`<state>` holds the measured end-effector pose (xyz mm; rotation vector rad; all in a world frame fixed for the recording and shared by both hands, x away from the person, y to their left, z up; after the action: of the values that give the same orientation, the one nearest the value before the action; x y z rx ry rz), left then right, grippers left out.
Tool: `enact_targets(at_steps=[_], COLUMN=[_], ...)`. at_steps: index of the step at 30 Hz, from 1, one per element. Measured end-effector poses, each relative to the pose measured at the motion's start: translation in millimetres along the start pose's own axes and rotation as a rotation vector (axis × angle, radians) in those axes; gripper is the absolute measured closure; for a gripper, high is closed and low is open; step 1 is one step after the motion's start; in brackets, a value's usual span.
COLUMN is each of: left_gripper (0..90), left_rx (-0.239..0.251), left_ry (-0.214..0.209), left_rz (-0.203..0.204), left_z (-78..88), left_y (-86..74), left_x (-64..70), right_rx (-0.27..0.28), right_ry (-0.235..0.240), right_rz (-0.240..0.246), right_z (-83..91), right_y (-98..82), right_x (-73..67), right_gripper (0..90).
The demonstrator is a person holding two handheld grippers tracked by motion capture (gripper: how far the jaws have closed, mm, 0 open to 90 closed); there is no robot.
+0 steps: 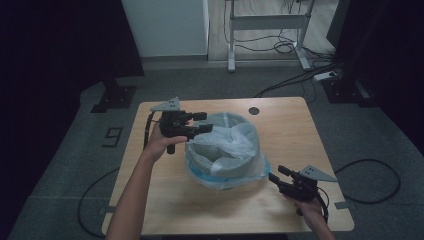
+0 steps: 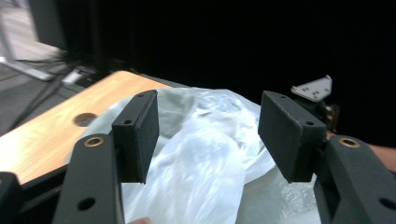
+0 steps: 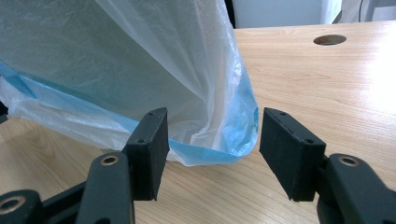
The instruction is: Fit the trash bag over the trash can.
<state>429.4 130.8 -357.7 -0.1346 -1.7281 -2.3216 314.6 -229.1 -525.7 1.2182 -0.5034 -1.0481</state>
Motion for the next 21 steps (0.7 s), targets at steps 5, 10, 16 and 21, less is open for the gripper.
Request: enact_targets(at_steps=[5,10,16,21], left_gripper=[41.3,49.6,53.7,54.5], left_rx=[-0.116,-0.288,-0.415,-0.508], left_ry=[0.001,0.040,0.097,0.115], left_rz=[0.004,0.022,0.034,0.019], left_z=[-20.5,-38.3,-50.0,-59.5], left_y=[3.3,-2.1,-7.8,-7.6], left_x=[-5.5,-9.9,-13.8,-13.0], right_rx=[-0.003,-0.002,0.000,-0.001], right_ry=[0.004,0.007,0.010,0.015], right_rz=[0.006,0.012,0.009,0.012], right_z=[-0.8,0.0,0.4,0.2], right_y=[-0.3,0.2,0.6,1.1], right_x=[-1.8,-2.8,-3.9,-5.0], right_gripper=[41.3,41.3,41.3,41.3])
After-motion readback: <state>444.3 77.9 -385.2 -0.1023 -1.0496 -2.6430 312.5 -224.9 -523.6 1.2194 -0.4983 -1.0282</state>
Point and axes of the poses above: each handheld gripper's, and its own axes: z roughly backward along the jaws, y roughly out of its top, x roughly to its right, the point moved 3 cm from there along -z, roughly forward along the jaws, and after that the axes turned 9 degrees about -y, right-handed, at the moved point
